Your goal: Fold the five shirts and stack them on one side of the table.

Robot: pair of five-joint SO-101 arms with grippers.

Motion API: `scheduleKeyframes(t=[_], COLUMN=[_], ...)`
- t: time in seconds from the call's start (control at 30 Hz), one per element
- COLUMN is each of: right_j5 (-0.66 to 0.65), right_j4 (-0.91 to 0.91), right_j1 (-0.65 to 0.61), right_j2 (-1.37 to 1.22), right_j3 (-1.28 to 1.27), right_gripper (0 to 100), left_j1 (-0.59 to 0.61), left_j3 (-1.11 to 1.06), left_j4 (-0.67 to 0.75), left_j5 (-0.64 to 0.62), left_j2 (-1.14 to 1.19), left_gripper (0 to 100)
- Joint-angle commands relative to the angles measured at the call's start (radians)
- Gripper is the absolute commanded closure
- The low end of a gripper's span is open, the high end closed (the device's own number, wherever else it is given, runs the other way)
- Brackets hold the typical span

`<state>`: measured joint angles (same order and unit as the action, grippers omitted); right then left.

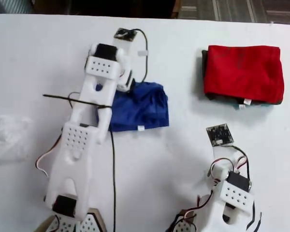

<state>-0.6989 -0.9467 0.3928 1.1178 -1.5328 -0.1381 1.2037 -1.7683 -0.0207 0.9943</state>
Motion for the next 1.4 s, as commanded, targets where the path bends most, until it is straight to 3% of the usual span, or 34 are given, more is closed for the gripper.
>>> scheduleKeyframes(t=[0.0, 0.43, 0.57, 0.73, 0.9, 0.97, 1.1, 1.37], right_j5=[0.002, 0.002, 0.002, 0.002, 0.002, 0.002, 0.002, 0.002], right_j4=[-0.007, -0.045, -0.047, -0.047, -0.047, -0.047, -0.047, -0.047], right_j1=[0.001, 0.001, 0.001, 0.001, 0.001, 0.001, 0.001, 0.001], right_j2=[0.038, 0.148, 0.160, 0.165, 0.165, 0.165, 0.165, 0.165], right_j3=[0.003, -0.029, -0.035, -0.037, -0.037, -0.037, -0.037, -0.037], right_gripper=[97.9, 97.9, 97.9, 97.9, 97.9, 97.9, 97.9, 97.9], left_j1=[-0.028, -0.029, -0.017, 0.014, -0.009, -0.025, -0.040, -0.123], left_j3=[0.004, 0.007, 0.007, 0.133, 0.367, 0.418, 0.375, 0.140], left_j4=[-0.006, 0.368, 0.399, 0.315, 0.028, -0.025, -0.021, -0.023], left_j5=[0.014, 0.008, -0.057, -0.130, -0.123, -0.078, -0.011, -0.012], left_j2=[-0.008, 0.015, 0.015, 0.014, 0.018, 0.026, 0.015, 0.014], left_gripper=[81, 81, 81, 80, 80, 81, 81, 81])
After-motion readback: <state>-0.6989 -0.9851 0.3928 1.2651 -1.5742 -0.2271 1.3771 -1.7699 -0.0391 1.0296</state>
